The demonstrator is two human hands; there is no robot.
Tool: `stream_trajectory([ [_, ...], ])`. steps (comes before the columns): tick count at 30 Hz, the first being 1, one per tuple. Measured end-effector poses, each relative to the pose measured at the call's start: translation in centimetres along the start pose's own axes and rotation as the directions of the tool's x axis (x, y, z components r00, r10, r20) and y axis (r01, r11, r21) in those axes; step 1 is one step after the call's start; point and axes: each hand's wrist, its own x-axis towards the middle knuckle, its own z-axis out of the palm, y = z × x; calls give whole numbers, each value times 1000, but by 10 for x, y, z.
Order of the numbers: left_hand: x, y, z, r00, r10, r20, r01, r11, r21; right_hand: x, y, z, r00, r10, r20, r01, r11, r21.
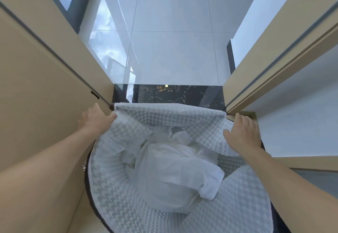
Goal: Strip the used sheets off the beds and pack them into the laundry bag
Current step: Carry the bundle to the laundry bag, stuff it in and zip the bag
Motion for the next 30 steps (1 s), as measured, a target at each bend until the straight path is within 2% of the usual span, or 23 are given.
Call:
stream_trajectory([
  [3, 34, 17, 2, 998, -15, 68, 28, 979, -202, 36, -22, -1, 999, 15, 28, -19, 987, 160],
  [8, 66, 27, 14, 981, -103, 166, 167, 882, -441, 95, -25, 14, 973, 166, 157, -202, 946, 253],
  [11, 78, 23, 21, 973, -128, 192, 208, 844, -494, 118, -19, 26, 943, 223, 246, -301, 886, 353],
  [14, 84, 15, 27, 975, -57, 216, 176, 792, -584, 133, -14, 32, 922, 239, 305, -361, 814, 455],
  [16, 84, 10, 33, 971, -1, 240, 160, 747, -646, 139, -11, 37, 904, 241, 354, -411, 721, 557],
  [18, 83, 3, 37, 972, -3, 234, 165, 721, -673, 141, -8, 42, 884, 235, 404, -460, 588, 665],
  [22, 71, -8, 31, 968, -108, 225, 237, 683, -691, 132, -2, 39, 831, 179, 527, -555, 321, 767],
  [24, 61, -8, 27, 959, -136, 249, 280, 593, -755, 132, 10, 42, 807, 162, 568, -590, 243, 770],
  [26, 49, -4, 18, 953, -111, 282, 297, 530, -794, 126, 12, 28, 839, 144, 526, -545, 206, 813],
  [28, 40, -2, 8, 958, -53, 282, 263, 550, -793, 113, 9, 4, 909, 141, 391, -412, 180, 893],
  [30, 28, -2, -7, 975, -18, 221, 197, 529, -825, 100, 10, -19, 954, 155, 257, -274, 100, 957],
])
